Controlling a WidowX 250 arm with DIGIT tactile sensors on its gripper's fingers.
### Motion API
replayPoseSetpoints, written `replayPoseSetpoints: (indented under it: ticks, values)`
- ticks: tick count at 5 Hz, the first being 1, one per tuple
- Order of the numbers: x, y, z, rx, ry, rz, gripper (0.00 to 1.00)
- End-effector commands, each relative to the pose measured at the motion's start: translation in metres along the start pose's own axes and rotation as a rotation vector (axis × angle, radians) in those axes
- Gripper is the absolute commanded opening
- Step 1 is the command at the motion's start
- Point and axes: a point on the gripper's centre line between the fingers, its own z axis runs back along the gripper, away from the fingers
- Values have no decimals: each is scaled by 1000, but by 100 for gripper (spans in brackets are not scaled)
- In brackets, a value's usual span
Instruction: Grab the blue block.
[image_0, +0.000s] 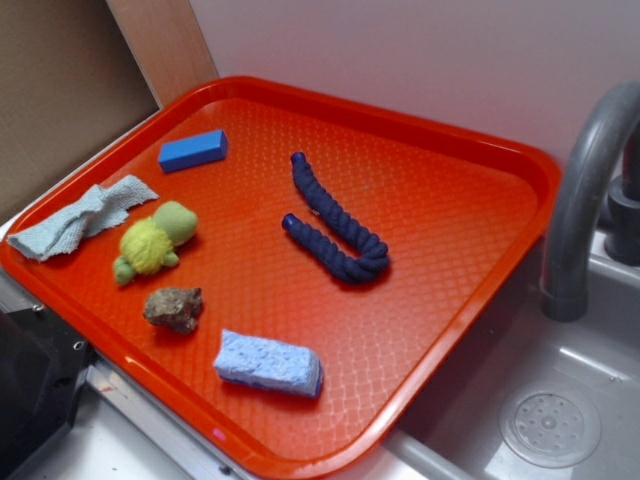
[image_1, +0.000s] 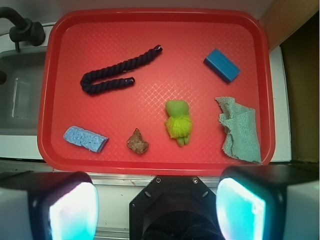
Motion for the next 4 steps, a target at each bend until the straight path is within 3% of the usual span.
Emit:
replayPoseSetpoints:
  ticks: [1, 2, 4]
  values:
    - [0, 0, 0, 0, 0, 0, 100]
    - [27, 19, -10, 43, -59, -101, 100]
    - [73, 63, -54, 128, -21, -343, 100]
